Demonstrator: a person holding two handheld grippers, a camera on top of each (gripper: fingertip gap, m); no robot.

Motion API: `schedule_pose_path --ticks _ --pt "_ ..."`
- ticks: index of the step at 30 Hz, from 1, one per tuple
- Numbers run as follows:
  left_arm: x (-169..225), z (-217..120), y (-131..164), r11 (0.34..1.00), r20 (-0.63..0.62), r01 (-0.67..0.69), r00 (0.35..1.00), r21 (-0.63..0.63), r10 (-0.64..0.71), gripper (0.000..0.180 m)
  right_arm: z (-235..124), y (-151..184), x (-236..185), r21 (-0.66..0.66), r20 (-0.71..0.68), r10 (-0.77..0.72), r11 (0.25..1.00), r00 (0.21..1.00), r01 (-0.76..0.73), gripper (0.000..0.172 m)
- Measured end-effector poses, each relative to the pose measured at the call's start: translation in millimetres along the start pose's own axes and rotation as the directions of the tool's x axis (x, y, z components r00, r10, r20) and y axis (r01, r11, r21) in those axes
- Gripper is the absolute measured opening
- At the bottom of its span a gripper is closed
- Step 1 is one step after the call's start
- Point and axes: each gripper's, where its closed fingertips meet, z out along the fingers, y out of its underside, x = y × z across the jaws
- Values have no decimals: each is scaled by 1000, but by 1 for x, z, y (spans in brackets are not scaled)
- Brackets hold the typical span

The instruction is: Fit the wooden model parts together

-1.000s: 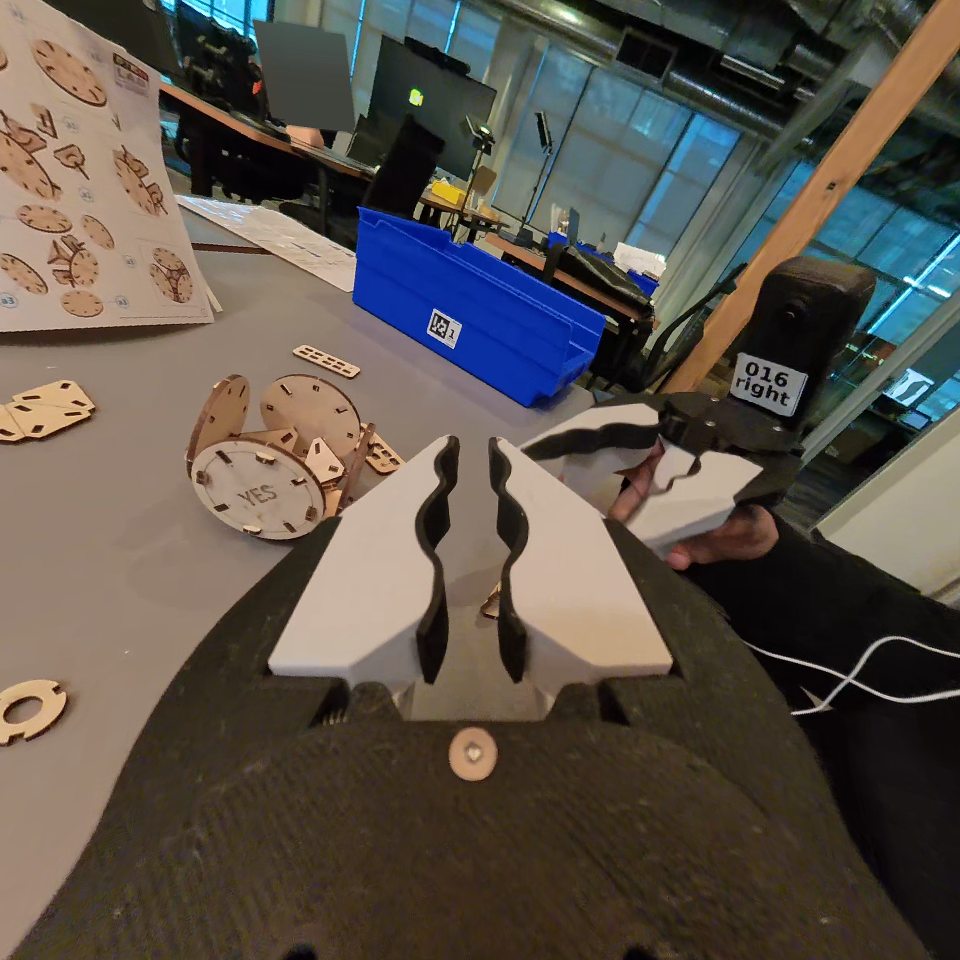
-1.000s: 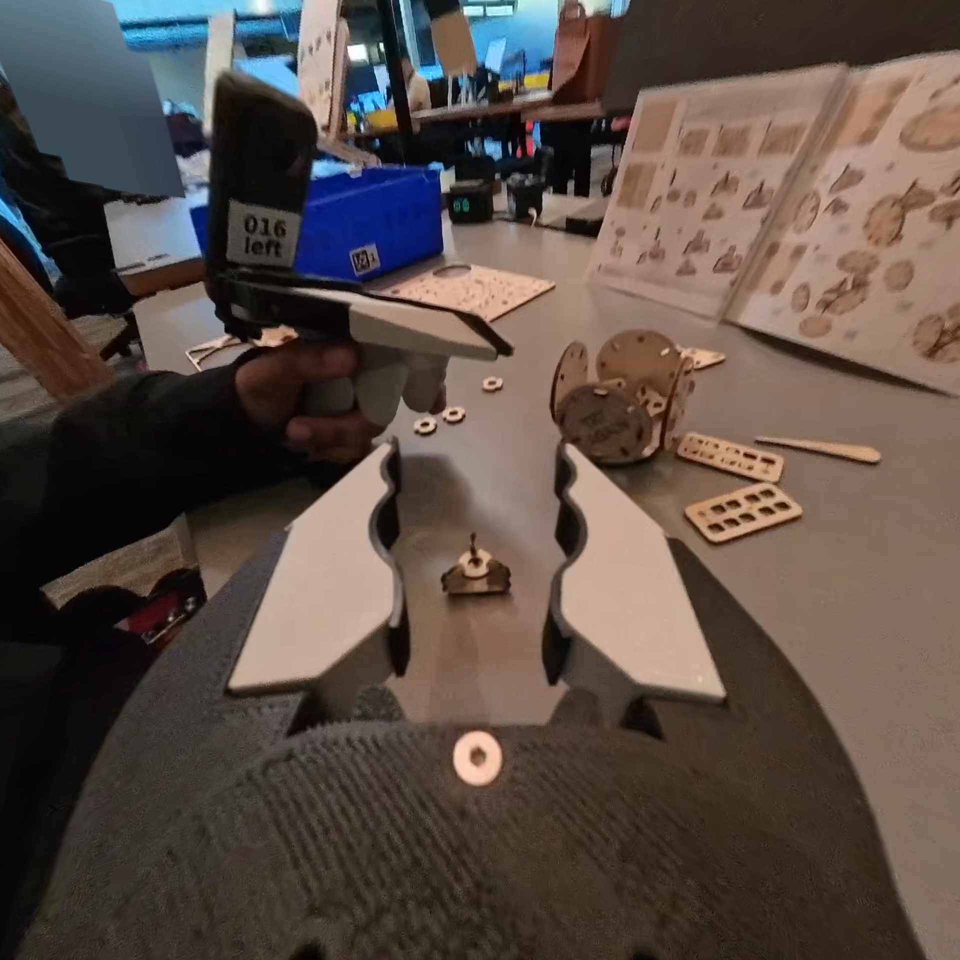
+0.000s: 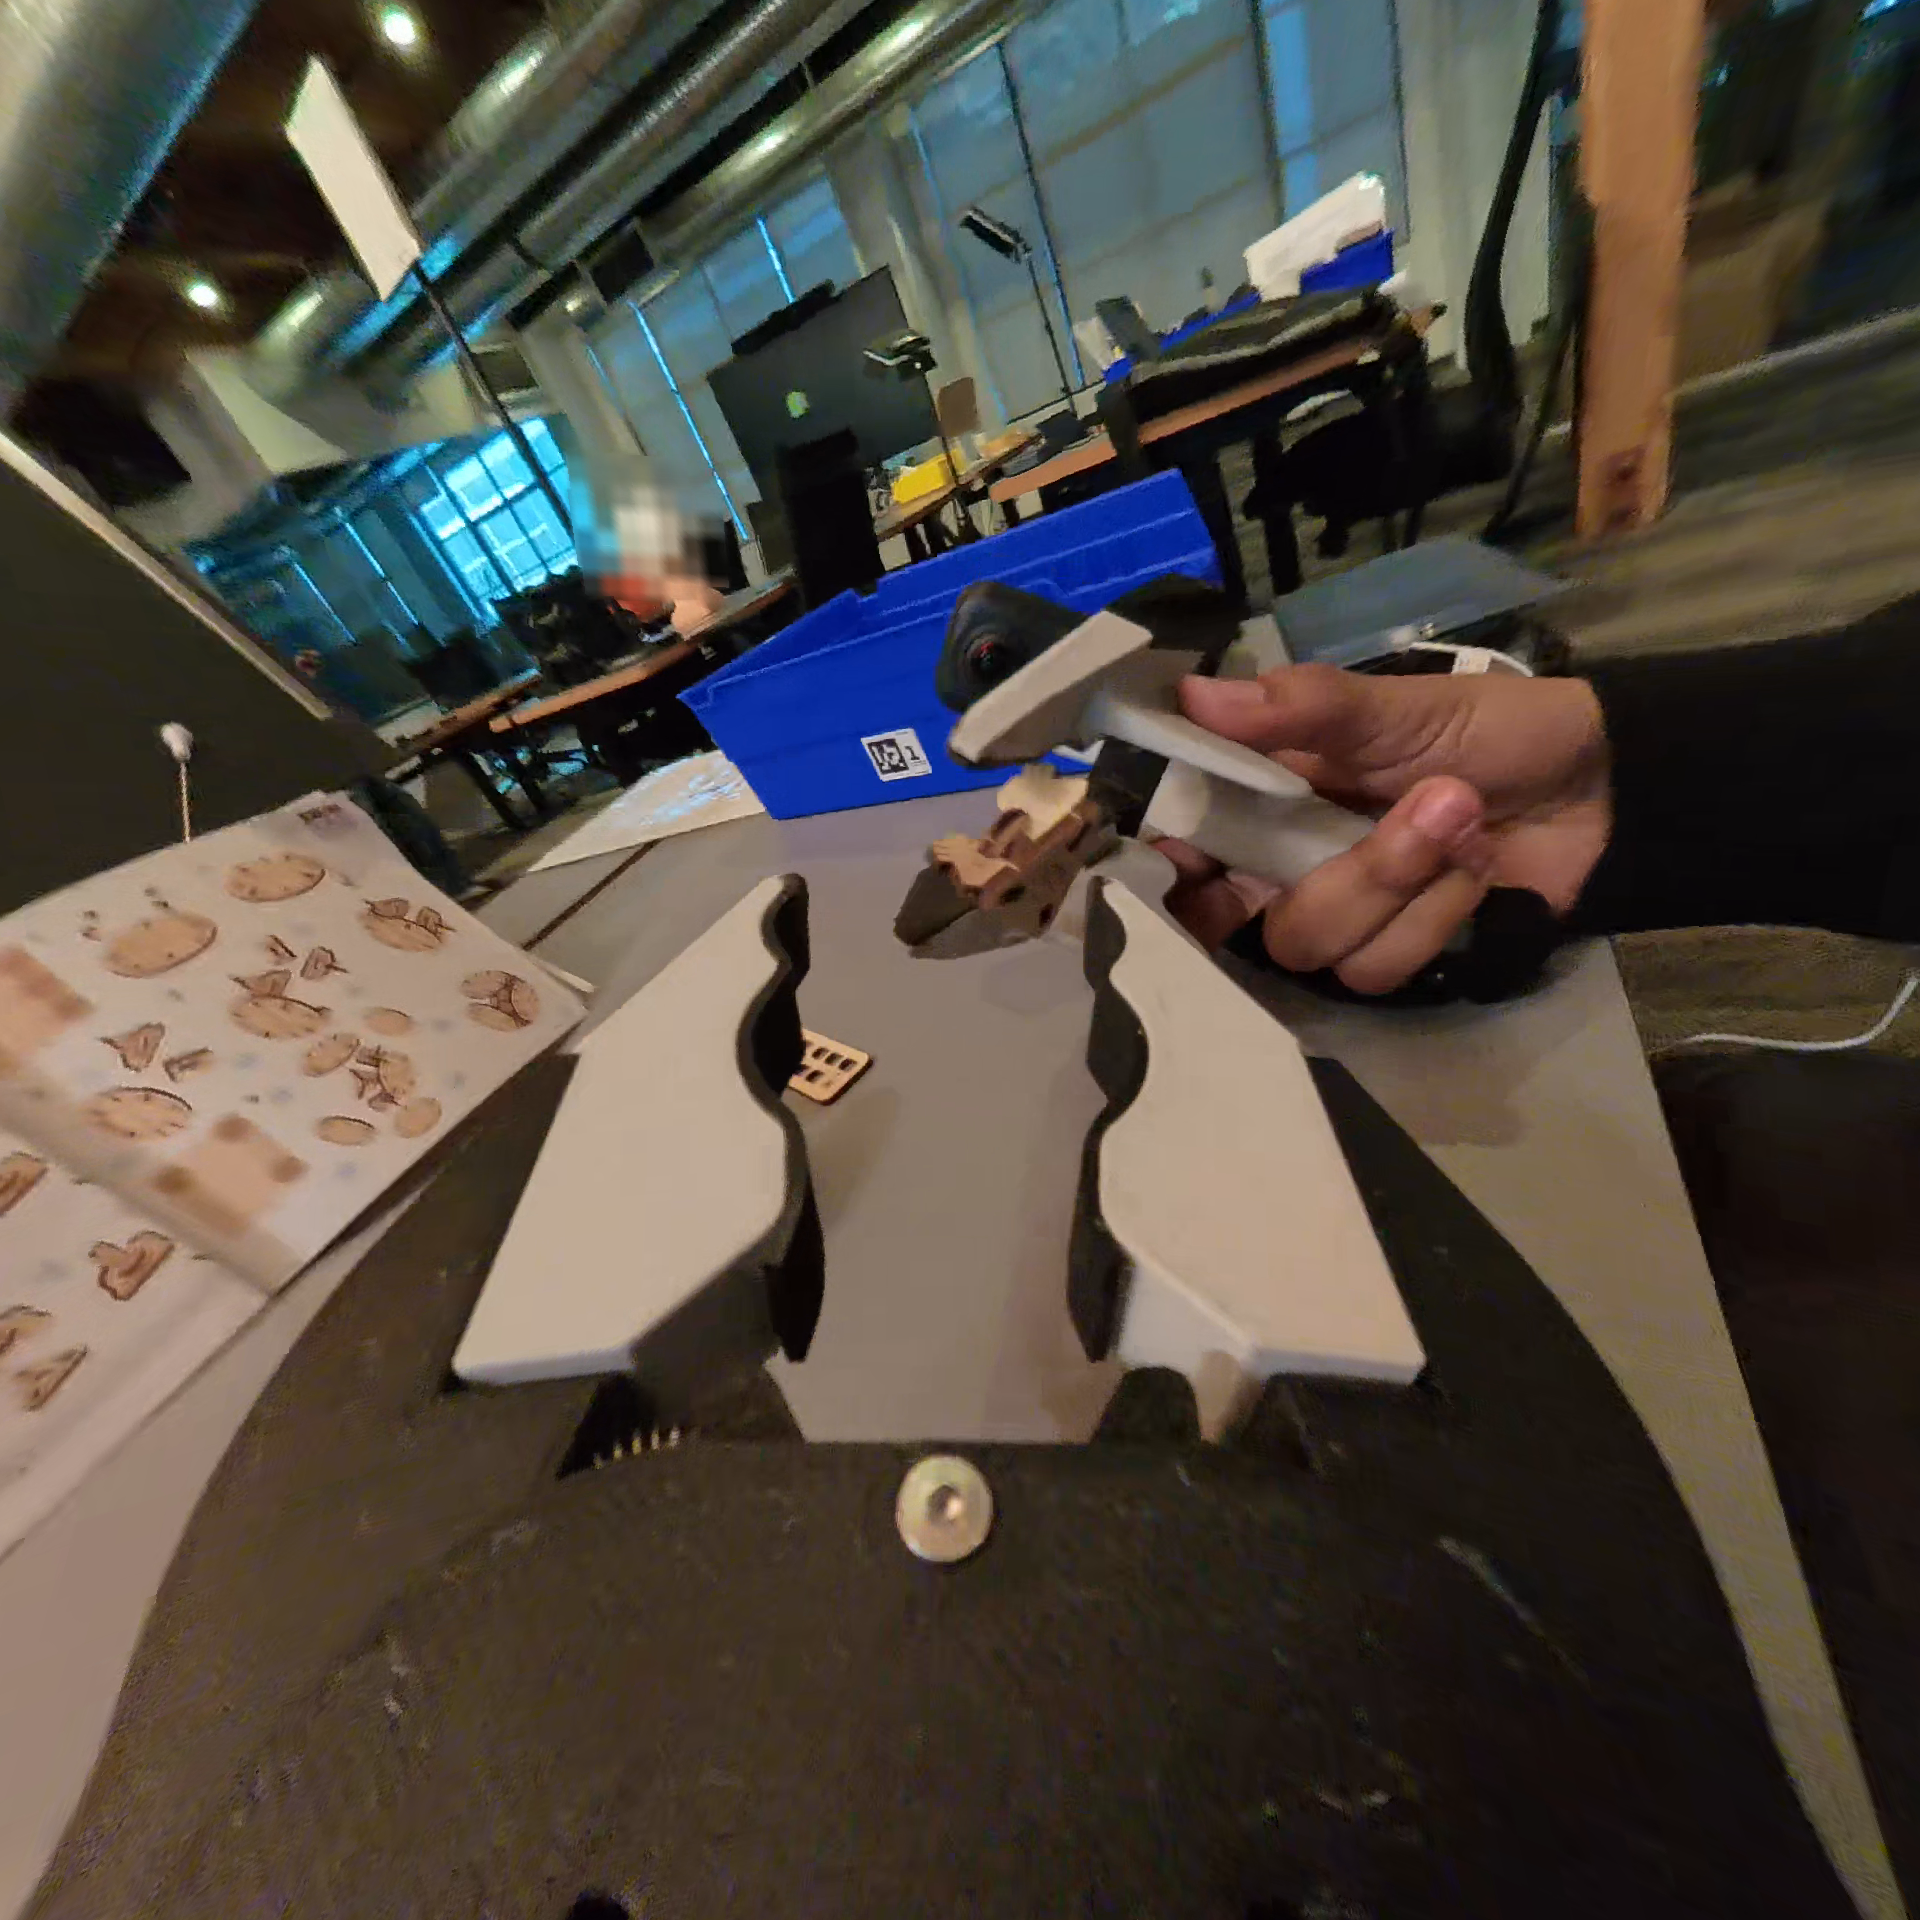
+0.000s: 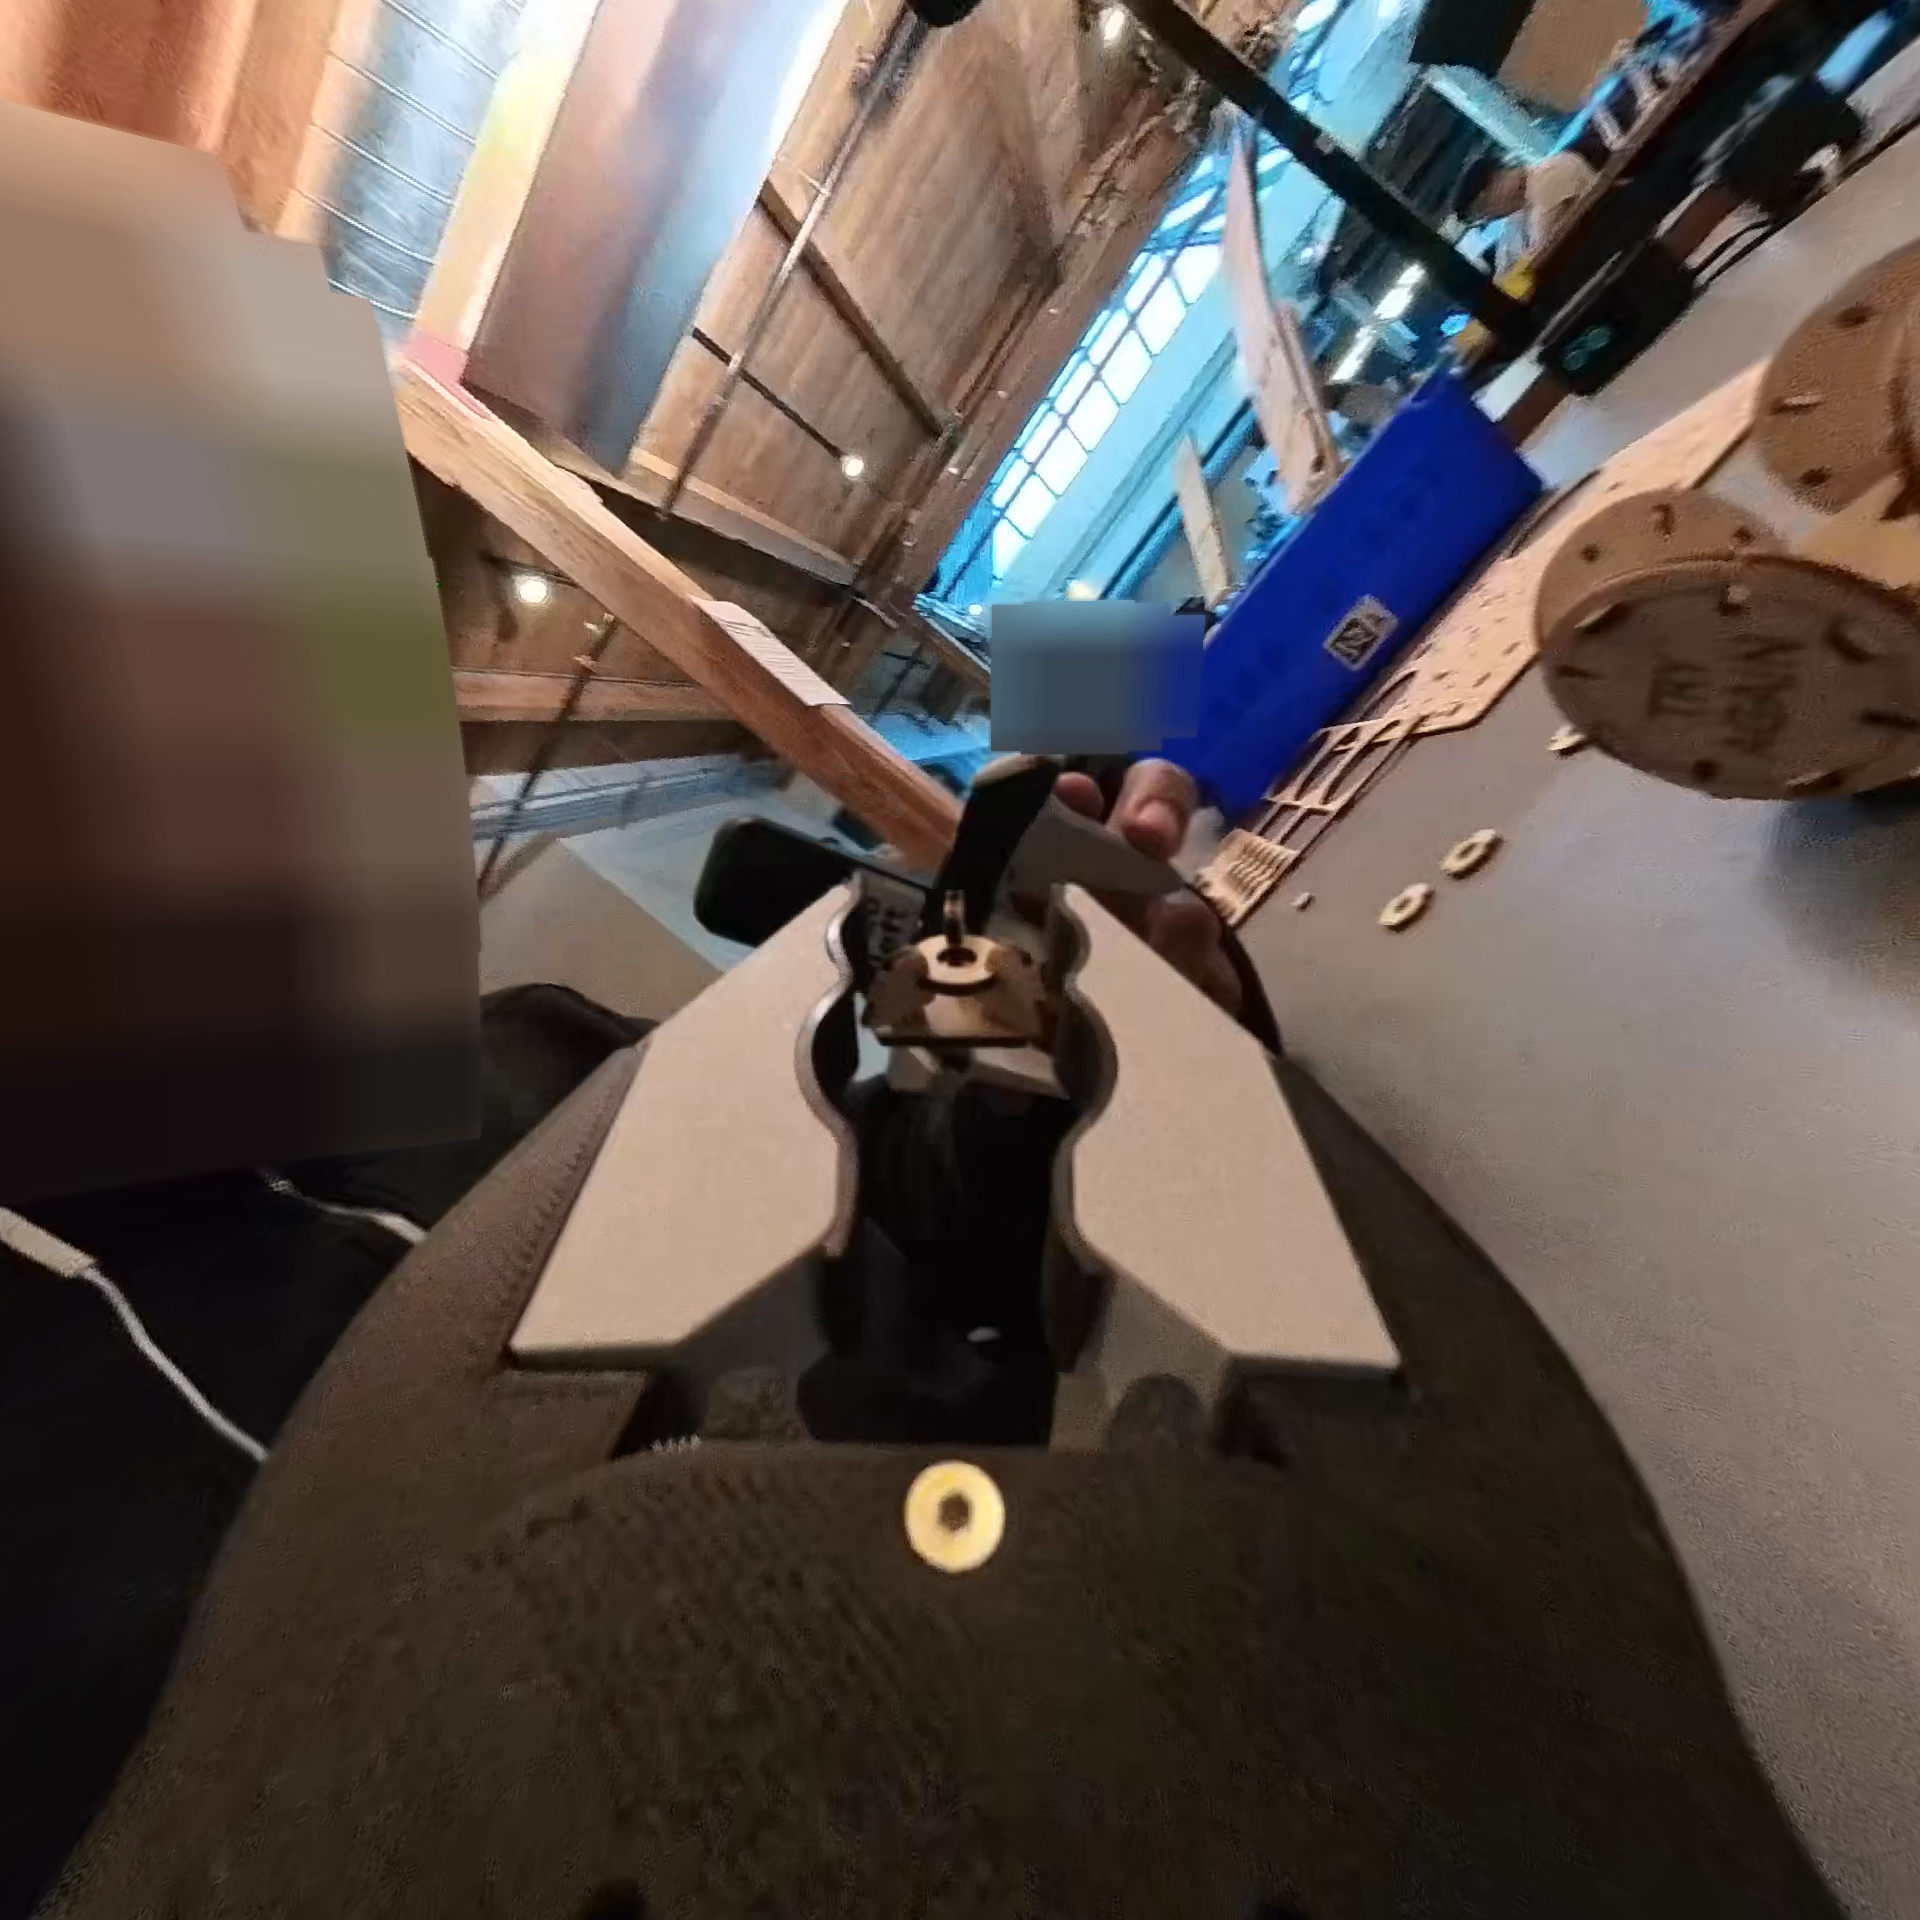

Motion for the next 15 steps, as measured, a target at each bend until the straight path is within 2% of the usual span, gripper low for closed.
schedule_pose_path --ticks 3,6,13,14,15 --pt "6 -2 -2 1000 -38 -3 999 17 3 33 6 1 -2 0 39 22 1000 999 -22 32" --pt "9 -6 -5 999 -81 31 996 36 -28 28 8 5 -1 -21 21 -4 1000 1000 5 32" --pt "6 -6 -5 999 -63 26 998 36 -24 25 8 1 1 4 7 -14 1000 1000 14 33" --pt "4 -7 -5 999 -55 34 998 38 -32 25 6 -2 1 27 -2 -36 999 999 36 40" --pt "2 -7 -5 998 -49 43 998 39 -41 25 4 -6 1 58 -19 -63 996 998 64 60"
